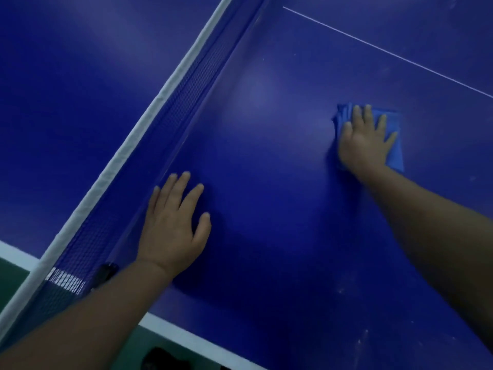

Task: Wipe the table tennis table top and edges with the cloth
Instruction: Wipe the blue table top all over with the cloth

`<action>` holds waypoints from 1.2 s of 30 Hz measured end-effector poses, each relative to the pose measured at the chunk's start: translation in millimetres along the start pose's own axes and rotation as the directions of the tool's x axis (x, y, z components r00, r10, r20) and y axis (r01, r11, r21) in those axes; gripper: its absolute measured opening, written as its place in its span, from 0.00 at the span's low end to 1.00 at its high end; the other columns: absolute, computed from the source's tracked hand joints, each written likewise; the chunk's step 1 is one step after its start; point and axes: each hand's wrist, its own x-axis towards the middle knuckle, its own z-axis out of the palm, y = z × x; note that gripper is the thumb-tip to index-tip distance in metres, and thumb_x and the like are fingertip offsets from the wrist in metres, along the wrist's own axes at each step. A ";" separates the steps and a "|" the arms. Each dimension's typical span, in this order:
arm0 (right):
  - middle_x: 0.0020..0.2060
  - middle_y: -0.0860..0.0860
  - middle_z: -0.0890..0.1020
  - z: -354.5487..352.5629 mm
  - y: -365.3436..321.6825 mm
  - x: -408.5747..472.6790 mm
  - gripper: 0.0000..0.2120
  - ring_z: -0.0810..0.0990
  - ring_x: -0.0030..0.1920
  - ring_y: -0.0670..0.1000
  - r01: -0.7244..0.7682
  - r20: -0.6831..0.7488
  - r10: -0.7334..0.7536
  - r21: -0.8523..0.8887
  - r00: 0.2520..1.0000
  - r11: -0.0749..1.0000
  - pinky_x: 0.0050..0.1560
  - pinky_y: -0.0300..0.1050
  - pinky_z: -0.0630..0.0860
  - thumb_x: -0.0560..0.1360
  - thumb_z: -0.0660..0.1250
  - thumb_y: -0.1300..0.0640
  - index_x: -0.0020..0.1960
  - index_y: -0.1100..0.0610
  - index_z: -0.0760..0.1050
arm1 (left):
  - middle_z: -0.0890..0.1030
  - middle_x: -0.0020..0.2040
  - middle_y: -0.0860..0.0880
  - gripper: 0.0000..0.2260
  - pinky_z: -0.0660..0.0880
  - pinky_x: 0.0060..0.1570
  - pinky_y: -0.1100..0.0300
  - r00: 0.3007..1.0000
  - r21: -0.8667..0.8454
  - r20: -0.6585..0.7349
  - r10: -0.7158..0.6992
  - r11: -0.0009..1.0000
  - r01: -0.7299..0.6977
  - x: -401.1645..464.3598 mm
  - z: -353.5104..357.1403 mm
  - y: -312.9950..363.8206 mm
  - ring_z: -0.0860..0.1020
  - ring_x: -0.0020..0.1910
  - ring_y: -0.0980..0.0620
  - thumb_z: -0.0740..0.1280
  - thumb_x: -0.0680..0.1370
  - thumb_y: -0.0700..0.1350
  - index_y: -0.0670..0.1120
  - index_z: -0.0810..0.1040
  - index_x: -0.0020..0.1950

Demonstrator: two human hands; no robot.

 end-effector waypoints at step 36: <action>0.82 0.50 0.53 20.4 -192.2 109.4 0.28 0.48 0.81 0.60 0.733 0.160 -0.716 -0.129 0.680 0.668 0.76 0.69 0.44 0.83 0.41 0.43 0.82 0.47 0.55 | 0.58 0.82 0.43 0.26 0.50 0.74 0.37 0.987 0.188 0.135 0.085 0.976 -0.109 138.0 31.5 26.5 0.53 0.81 0.43 0.52 0.82 0.55 0.47 0.60 0.79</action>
